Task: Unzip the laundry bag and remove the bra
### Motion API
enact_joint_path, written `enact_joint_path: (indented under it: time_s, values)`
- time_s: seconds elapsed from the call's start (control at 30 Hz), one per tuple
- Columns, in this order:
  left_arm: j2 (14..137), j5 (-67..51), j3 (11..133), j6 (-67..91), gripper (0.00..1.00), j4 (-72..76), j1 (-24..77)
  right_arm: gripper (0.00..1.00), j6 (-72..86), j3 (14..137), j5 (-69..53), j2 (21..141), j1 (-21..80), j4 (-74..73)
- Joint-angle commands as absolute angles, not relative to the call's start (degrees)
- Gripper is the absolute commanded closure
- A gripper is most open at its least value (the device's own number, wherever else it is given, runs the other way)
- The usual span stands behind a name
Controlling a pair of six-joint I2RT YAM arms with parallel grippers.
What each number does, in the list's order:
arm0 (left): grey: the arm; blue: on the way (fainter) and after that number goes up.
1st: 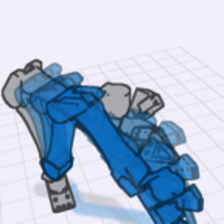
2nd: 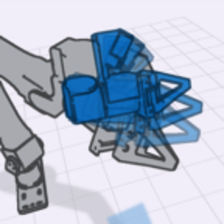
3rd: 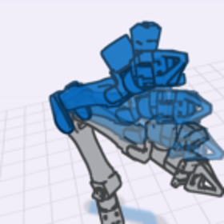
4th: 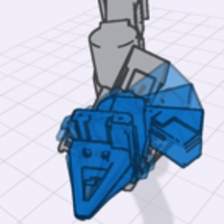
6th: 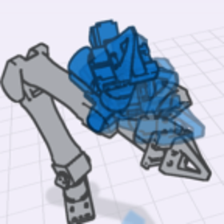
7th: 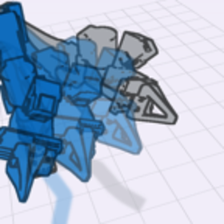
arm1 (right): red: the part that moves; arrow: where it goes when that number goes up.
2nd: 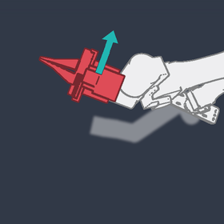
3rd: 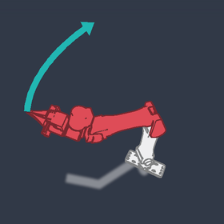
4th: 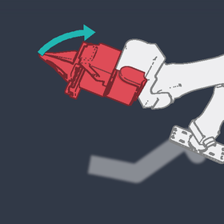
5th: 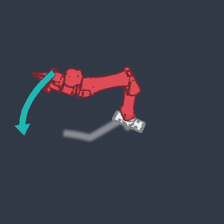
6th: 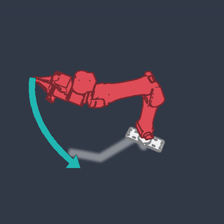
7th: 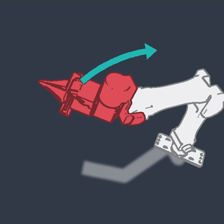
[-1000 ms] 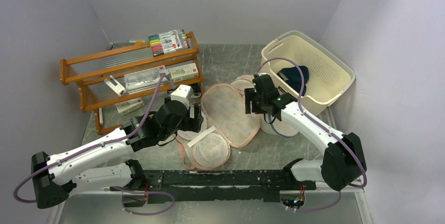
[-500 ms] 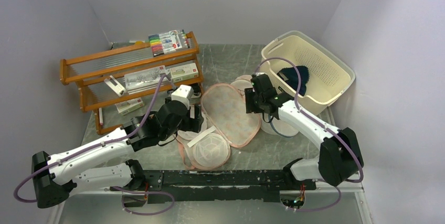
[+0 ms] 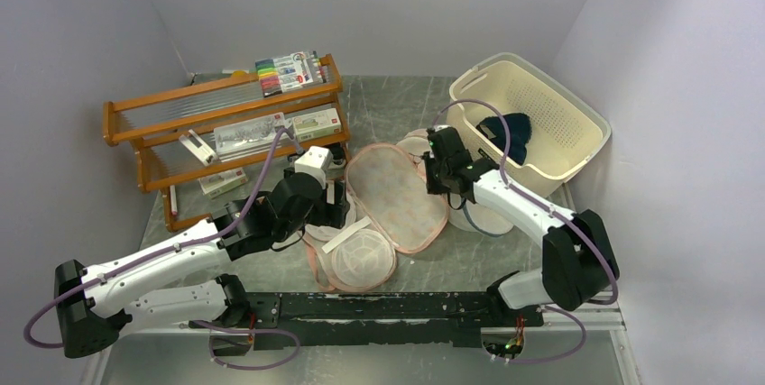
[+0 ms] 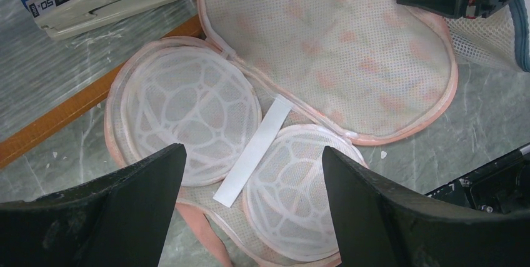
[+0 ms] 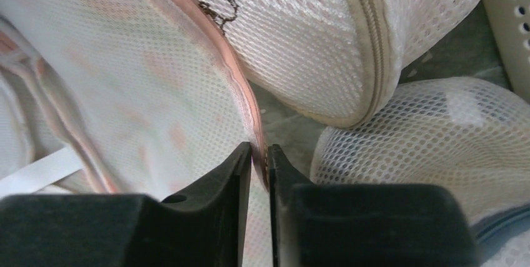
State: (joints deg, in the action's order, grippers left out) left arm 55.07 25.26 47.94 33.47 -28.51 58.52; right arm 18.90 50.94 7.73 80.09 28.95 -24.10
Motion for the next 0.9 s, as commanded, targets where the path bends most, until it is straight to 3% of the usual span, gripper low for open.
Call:
enact_joint_path:
  time_s: [0.0, 0.17, 0.33, 0.47, 0.7, 0.87]
  values:
    - [54.55, 24.67, 49.24, 33.99, 0.08, -28.7, 58.1, 0.91, 18.32, 52.01, 4.8, 76.14, 28.83, -23.11]
    - [54.72, 24.57, 49.11, 33.8, 0.08, -28.23, 58.1, 1.0, 16.66, 53.42, -1.8, 69.85, 29.04, -23.01]
    - [55.31, 24.67, 49.45, 33.61, 0.08, -27.87, 58.11, 1.0, 16.69, 52.14, -18.79, 66.01, 31.38, -17.5]
    - [55.05, 25.05, 49.43, 33.81, 0.09, -28.01, 58.1, 1.0, 19.23, 50.34, -23.56, 64.6, 37.1, -12.38]
    - [52.08, 27.3, 49.3, 34.34, 0.09, -29.07, 58.1, 1.0, 33.46, 43.45, -34.8, 67.28, 40.86, 5.67]
    - [48.53, 28.86, 49.23, 34.24, 0.09, -29.52, 58.1, 1.0, 39.28, 40.23, -33.3, 72.34, 46.72, 15.1]
